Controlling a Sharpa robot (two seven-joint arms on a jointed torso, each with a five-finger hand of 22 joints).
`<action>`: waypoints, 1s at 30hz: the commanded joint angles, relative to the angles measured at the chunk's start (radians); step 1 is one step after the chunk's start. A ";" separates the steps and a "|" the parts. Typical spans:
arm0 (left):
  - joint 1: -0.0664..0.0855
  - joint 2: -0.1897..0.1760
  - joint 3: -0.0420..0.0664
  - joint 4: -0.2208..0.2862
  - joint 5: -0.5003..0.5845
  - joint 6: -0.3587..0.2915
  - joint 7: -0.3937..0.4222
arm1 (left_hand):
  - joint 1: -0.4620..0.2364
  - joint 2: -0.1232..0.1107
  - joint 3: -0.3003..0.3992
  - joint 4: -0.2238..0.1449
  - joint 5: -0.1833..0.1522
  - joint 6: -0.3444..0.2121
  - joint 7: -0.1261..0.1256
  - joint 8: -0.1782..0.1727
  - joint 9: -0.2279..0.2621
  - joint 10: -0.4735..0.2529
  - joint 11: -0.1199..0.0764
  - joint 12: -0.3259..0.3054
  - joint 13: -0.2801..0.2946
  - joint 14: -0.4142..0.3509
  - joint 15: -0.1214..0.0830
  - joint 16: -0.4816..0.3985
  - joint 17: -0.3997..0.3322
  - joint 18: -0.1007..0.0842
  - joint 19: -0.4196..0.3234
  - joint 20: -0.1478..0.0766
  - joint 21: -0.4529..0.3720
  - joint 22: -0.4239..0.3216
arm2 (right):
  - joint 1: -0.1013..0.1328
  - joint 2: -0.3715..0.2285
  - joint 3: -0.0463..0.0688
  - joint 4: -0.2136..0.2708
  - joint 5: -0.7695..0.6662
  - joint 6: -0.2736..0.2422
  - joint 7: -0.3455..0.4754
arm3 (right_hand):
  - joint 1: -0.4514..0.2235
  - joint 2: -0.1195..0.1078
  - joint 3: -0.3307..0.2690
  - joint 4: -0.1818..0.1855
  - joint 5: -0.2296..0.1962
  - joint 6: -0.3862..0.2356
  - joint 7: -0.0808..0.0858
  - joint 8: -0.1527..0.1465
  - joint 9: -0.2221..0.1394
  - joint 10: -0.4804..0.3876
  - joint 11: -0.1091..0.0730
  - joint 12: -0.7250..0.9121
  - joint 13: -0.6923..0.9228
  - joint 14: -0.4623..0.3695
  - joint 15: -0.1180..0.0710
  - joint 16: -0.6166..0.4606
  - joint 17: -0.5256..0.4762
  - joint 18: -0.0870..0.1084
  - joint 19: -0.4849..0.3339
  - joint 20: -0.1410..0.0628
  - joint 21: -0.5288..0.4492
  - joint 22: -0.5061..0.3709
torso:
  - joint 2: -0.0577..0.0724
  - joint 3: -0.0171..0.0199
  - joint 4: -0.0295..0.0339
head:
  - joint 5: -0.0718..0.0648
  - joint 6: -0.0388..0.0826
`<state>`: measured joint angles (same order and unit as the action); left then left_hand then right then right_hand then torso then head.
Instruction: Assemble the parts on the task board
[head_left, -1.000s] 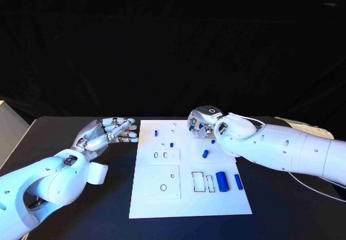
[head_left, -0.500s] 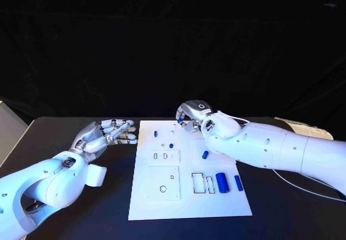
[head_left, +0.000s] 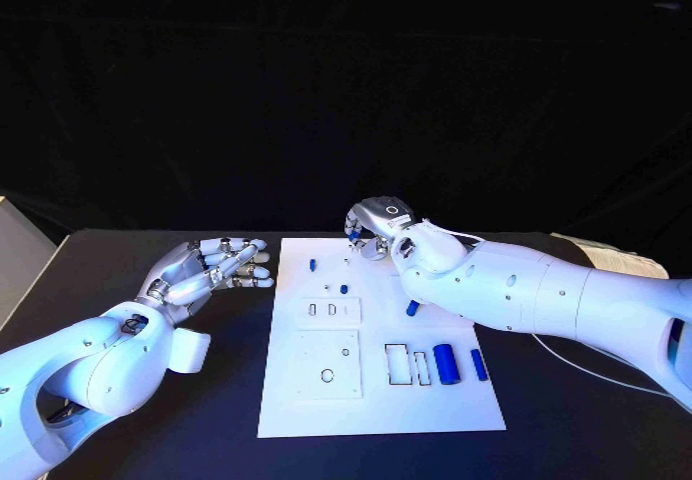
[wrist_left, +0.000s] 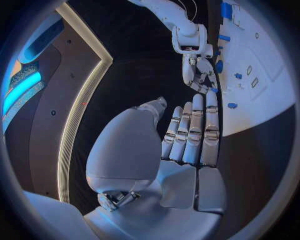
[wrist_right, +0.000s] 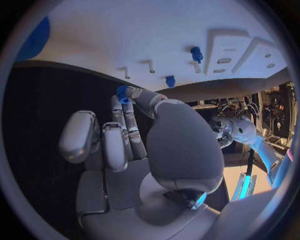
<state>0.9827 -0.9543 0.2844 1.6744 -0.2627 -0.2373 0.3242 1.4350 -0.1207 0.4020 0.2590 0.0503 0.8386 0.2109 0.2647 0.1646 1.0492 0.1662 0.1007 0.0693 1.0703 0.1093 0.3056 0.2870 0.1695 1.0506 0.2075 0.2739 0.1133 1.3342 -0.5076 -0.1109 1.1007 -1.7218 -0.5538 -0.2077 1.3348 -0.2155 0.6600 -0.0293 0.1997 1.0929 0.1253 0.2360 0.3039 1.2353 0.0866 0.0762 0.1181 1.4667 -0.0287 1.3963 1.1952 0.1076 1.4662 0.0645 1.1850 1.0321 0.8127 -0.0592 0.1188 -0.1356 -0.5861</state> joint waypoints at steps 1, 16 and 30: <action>0.000 0.000 0.001 0.004 -0.006 0.019 0.004 | 0.002 -0.010 0.004 -0.001 0.001 0.004 0.023 -0.005 -0.002 0.002 0.004 -0.003 -0.001 -0.005 0.002 0.006 0.002 0.012 0.005 -0.002 0.004 0.001 | 0.000 0.004 -0.001 -0.005 -0.052 0.012 -0.005 | 0.011 0.017 -0.001 -0.004 0.007 -0.003 0.002 0.005 0.001 0.038 -0.031 0.006 0.039 0.042 -0.002 0.006 0.002 -0.017 0.015 -0.004 0.007 0.002 | 0.002 -0.0009 0.0008 | 0.000 -0.001; 0.000 -0.001 0.001 0.003 -0.008 0.020 0.003 | 0.002 -0.010 0.004 -0.001 0.001 0.004 0.023 -0.005 -0.002 0.002 0.004 -0.003 -0.001 -0.005 0.002 0.006 0.002 0.012 0.005 -0.002 0.004 0.001 | -0.003 0.009 -0.007 0.012 -0.089 0.049 -0.013 | 0.006 0.011 -0.003 -0.006 0.005 -0.005 0.001 0.006 0.004 0.039 -0.031 0.005 0.041 0.042 -0.001 0.007 0.002 -0.017 0.014 -0.004 0.009 0.005 | 0.008 -0.0012 -0.0003 | -0.001 0.000; 0.000 -0.002 0.001 0.003 -0.009 0.023 0.000 | 0.002 -0.010 0.004 -0.001 0.001 0.004 0.023 -0.005 -0.002 0.002 0.004 -0.003 -0.001 -0.005 0.002 0.006 0.002 0.012 0.005 -0.002 0.004 0.001 | -0.004 0.016 -0.011 0.006 -0.114 0.072 -0.030 | 0.002 0.008 -0.005 -0.006 0.004 -0.006 0.001 0.006 0.006 0.040 -0.031 0.005 0.042 0.042 -0.002 0.008 0.003 -0.016 0.013 -0.004 0.009 0.004 | 0.012 -0.0024 0.0003 | -0.001 0.001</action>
<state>0.9826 -0.9568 0.2846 1.6756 -0.2666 -0.2336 0.3221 1.4350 -0.1207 0.4031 0.2579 0.0503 0.8385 0.2109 0.2647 0.1647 1.0491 0.1662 0.1007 0.0693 1.0703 0.1093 0.3056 0.2876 0.1694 1.0507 0.2075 0.2739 0.1132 1.3312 -0.4931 -0.1218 1.1077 -1.8085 -0.5068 -0.2254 1.3348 -0.2155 0.6582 -0.0304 0.2026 1.0930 0.1251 0.2359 0.3091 1.2352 0.0865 0.0783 0.1181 1.4666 -0.0286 1.4002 1.1982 0.1077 1.4662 0.0646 1.1905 1.0360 0.8232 -0.0611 0.1189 -0.1370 -0.5845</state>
